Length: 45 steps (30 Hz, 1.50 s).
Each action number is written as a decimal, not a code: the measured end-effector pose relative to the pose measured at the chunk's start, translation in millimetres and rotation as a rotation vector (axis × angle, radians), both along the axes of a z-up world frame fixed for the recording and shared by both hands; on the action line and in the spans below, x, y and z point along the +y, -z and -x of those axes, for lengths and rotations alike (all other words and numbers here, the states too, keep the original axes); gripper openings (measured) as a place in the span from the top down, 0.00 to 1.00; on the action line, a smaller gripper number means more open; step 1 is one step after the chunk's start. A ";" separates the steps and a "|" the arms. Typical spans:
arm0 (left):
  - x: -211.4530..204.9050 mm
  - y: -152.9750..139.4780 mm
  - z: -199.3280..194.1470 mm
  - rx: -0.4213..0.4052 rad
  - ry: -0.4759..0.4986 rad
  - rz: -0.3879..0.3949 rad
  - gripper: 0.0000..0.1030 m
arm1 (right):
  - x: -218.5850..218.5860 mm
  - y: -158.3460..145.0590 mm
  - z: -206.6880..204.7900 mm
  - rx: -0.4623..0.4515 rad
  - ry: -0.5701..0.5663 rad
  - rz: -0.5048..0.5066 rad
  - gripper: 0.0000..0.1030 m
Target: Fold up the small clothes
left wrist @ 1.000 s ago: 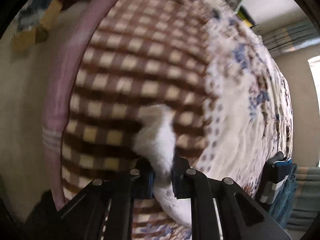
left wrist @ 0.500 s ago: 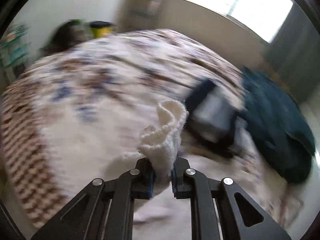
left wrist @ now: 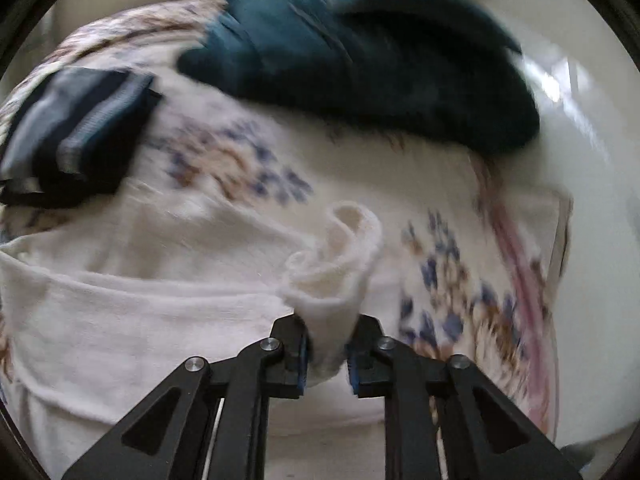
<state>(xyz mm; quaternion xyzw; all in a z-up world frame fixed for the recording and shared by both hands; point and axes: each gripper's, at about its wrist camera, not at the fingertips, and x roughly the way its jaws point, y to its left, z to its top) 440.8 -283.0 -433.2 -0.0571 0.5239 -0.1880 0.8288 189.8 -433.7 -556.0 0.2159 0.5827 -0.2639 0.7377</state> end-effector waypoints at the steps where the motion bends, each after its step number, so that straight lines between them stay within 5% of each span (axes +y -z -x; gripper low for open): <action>1: -8.6 6.1 0.6 0.017 0.014 -0.013 0.80 | -7.3 0.2 0.7 -0.001 0.001 -0.002 0.05; 4: -13.7 14.4 7.3 0.057 0.041 0.005 0.32 | -24.2 -0.5 -0.6 -0.031 -0.019 -0.056 0.05; 5: -8.0 10.4 10.7 0.057 0.035 0.009 0.23 | -25.7 -1.0 -1.6 -0.037 -0.028 -0.070 0.05; 10: 59.1 -17.4 13.7 0.018 -0.088 0.020 0.14 | -38.0 -13.6 -16.3 -0.091 -0.072 -0.163 0.05; 15: 170.5 -25.9 1.5 -0.030 -0.297 -0.173 0.14 | -42.1 -17.9 -57.0 -0.179 -0.083 -0.324 0.05; 17: 212.5 -10.8 -6.2 -0.009 -0.380 -0.290 0.14 | -34.2 -15.1 -79.7 -0.207 -0.103 -0.355 0.05; 21: 267.0 24.3 -13.9 0.059 -0.476 -0.377 0.14 | -15.3 1.6 -127.9 -0.198 -0.099 -0.419 0.11; 22: 273.9 30.2 -14.2 0.073 -0.485 -0.382 0.14 | -11.1 7.3 -137.0 -0.188 -0.089 -0.428 0.16; 24: 280.9 47.1 -17.6 0.109 -0.498 -0.400 0.14 | -1.3 23.0 -154.5 -0.137 -0.076 -0.435 0.45; 25: 284.2 53.8 -17.5 0.122 -0.501 -0.400 0.14 | 0.1 29.0 -158.7 -0.117 -0.077 -0.432 0.71; 26: 286.7 59.0 -16.9 0.134 -0.503 -0.398 0.14 | 2.3 34.0 -159.5 -0.093 -0.079 -0.419 0.79; 30: 290.1 70.3 -16.2 0.156 -0.500 -0.383 0.14 | 4.7 35.2 -136.8 -0.001 -0.146 -0.277 0.79; 34: 287.2 68.0 -15.4 0.143 -0.476 -0.381 0.14 | -8.1 38.5 -107.1 0.082 -0.147 -0.272 0.74; 37: 284.5 63.7 -13.1 0.129 -0.463 -0.367 0.14 | -17.9 16.7 -105.7 -0.020 -0.113 -0.288 0.40; 38: 284.1 62.2 -13.1 0.126 -0.462 -0.363 0.14 | -19.3 9.0 -108.3 -0.072 -0.104 -0.303 0.39; 43: 280.5 55.5 -11.9 0.108 -0.461 -0.352 0.14 | -0.6 9.3 -155.0 -0.101 -0.183 -0.288 0.39; 45: 284.3 57.7 -14.4 0.112 -0.462 -0.348 0.14 | 13.9 21.7 -176.9 -0.042 -0.261 -0.241 0.54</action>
